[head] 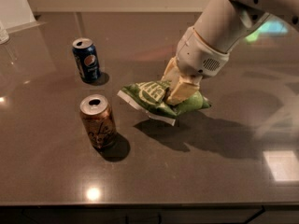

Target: Move green jalapeno chip bag near orange can

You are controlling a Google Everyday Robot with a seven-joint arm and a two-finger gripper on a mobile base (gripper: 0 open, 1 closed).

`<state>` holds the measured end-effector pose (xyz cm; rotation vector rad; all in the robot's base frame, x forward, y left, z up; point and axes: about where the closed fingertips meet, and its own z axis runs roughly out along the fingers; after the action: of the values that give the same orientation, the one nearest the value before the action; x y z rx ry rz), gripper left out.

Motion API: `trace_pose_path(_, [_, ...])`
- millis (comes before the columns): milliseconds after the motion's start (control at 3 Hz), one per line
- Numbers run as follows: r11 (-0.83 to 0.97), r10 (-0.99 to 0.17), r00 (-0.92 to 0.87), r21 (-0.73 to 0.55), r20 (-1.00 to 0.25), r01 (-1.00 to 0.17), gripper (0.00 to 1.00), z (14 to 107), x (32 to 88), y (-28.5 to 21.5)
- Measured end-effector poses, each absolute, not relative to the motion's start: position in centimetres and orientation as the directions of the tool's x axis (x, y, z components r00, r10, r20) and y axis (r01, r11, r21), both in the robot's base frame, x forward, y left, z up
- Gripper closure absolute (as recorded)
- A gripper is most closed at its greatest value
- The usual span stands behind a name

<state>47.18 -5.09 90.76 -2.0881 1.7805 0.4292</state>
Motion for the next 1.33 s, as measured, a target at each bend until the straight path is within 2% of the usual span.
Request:
trace_pose_path(333, [-0.158, -0.868, 0.172, -0.069, -0.467, -0.985, 0.82, 90.2, 45.5, -3.5])
trace_pose_path(1333, [-0.170, -0.848, 0.184, -0.074, -0.496, -0.983, 0.13, 89.7, 44.1, -1.4])
